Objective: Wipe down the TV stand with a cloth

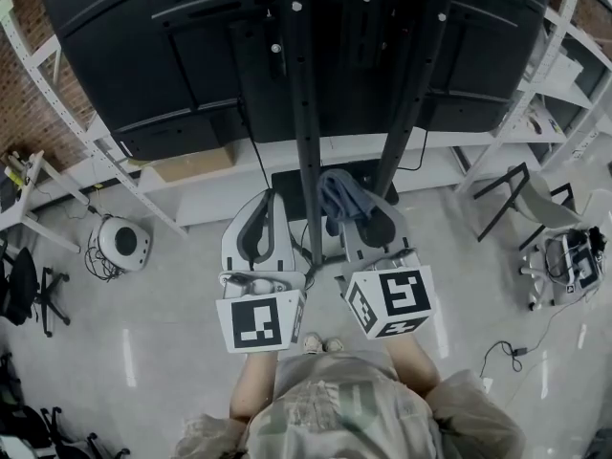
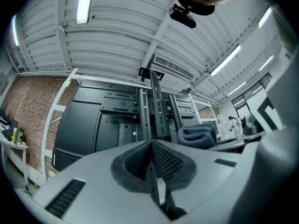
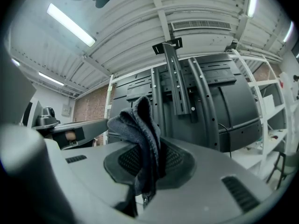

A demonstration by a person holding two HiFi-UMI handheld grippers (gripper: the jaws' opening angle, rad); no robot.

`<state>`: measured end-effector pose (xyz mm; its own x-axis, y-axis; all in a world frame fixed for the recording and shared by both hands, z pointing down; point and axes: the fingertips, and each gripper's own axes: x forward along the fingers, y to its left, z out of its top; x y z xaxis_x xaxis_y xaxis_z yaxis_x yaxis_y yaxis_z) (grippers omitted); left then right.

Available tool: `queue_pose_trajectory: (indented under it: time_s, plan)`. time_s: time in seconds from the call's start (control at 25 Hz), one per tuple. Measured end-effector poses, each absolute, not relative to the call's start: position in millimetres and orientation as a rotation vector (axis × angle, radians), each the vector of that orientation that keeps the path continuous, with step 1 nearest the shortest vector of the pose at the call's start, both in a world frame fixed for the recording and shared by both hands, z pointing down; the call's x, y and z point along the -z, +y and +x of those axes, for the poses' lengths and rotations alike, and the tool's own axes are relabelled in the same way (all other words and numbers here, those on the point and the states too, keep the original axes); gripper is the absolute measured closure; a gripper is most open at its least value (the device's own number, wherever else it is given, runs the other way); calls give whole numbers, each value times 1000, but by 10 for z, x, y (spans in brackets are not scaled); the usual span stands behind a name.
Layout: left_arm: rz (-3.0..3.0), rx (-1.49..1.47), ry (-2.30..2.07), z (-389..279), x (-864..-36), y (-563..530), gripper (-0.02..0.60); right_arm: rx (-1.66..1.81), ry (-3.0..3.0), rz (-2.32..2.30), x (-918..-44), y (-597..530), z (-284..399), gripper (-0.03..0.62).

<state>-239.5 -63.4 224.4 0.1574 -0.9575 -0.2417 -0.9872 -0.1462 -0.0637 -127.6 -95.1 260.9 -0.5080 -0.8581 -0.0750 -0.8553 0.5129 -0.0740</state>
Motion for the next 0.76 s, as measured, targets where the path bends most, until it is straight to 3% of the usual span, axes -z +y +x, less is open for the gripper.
queue_pose_trajectory:
  time_s: [0.76]
  plan:
    - [-2228, -227, 1924, -2329, -2246, -470, 566, -32, 2658, -1511, -2550, -799, -1266, 536]
